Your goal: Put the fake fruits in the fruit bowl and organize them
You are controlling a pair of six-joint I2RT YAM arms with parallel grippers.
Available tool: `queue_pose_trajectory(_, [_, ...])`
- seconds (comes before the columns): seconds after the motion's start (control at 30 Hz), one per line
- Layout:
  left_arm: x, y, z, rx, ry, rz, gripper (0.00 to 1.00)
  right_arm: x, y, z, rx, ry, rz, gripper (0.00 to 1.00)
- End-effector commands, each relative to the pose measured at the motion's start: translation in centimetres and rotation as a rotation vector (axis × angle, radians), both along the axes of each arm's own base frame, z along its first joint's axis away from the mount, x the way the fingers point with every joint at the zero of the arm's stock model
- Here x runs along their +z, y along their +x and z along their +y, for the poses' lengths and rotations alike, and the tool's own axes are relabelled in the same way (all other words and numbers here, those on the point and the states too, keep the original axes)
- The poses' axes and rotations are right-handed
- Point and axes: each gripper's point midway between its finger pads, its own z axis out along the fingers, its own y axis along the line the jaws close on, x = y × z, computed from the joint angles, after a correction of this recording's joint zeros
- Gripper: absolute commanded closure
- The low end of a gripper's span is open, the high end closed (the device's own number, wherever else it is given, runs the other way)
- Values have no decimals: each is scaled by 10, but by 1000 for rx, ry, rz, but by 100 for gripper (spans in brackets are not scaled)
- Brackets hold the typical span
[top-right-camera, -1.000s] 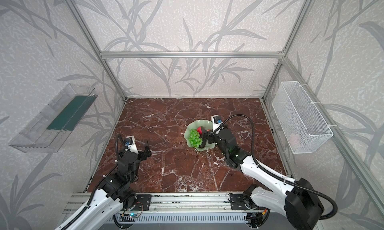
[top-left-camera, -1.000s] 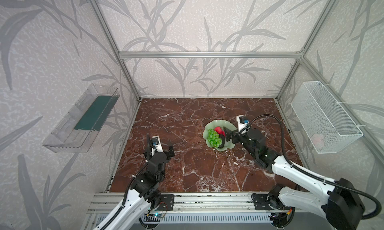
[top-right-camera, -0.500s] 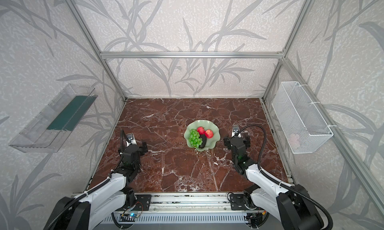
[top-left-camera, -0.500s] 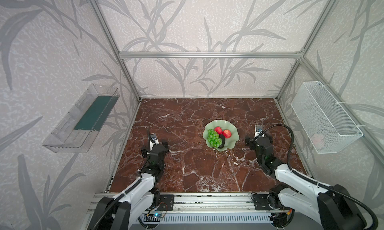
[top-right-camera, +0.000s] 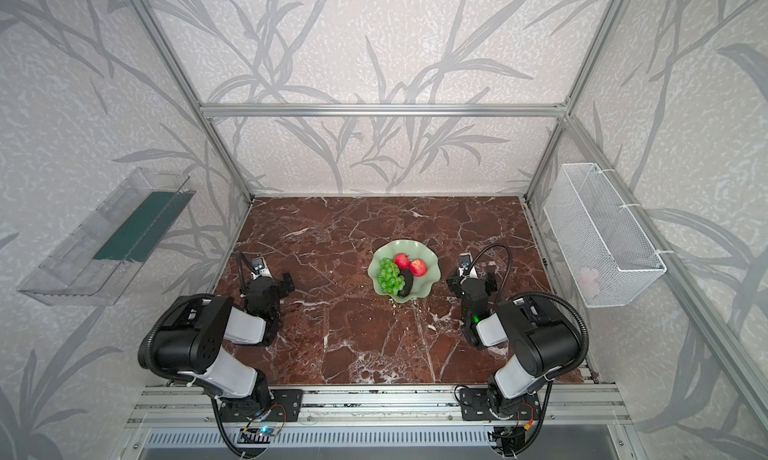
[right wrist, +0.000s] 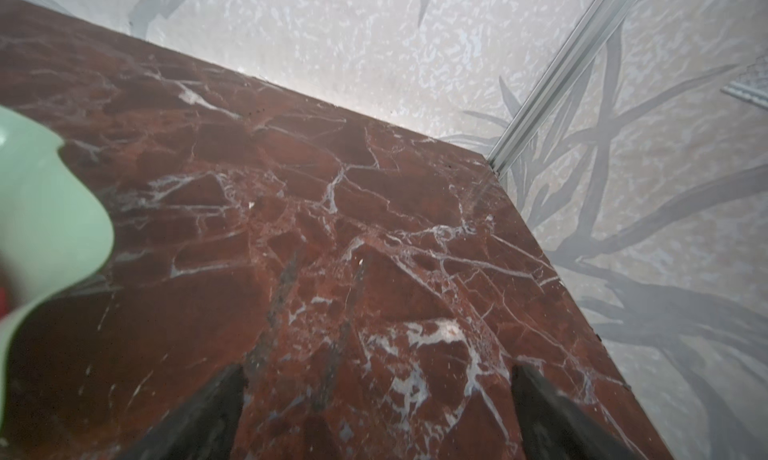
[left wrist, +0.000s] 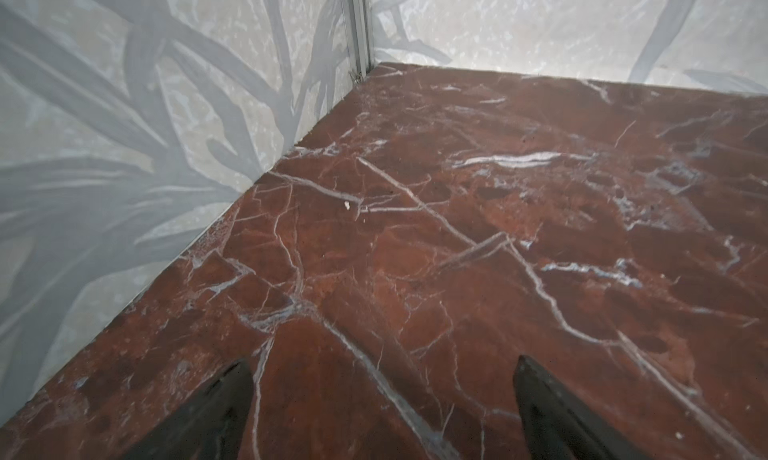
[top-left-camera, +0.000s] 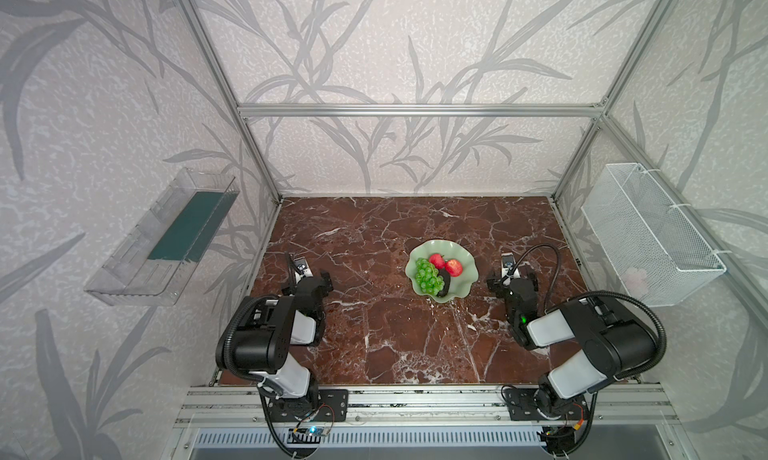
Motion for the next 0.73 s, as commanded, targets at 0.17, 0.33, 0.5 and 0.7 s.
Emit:
queue_pose_trajectory(0.17, [32,29,-3,-33,-29,-79,1,7,21,3,68,98,-11,1])
queue_pose_trajectory(0.33, [29,39,-13,-102,-13,-51,1,6,21,3,67,97,-10,1])
queue_pose_trajectory(0.5, [30,46,-22,-160,-2,-53,1,7,22,3,68,91,-18,1])
queue_pose_trajectory(0.7, [27,47,-24,-183,-16,-37,1,7,22,3,67,92,-17,1])
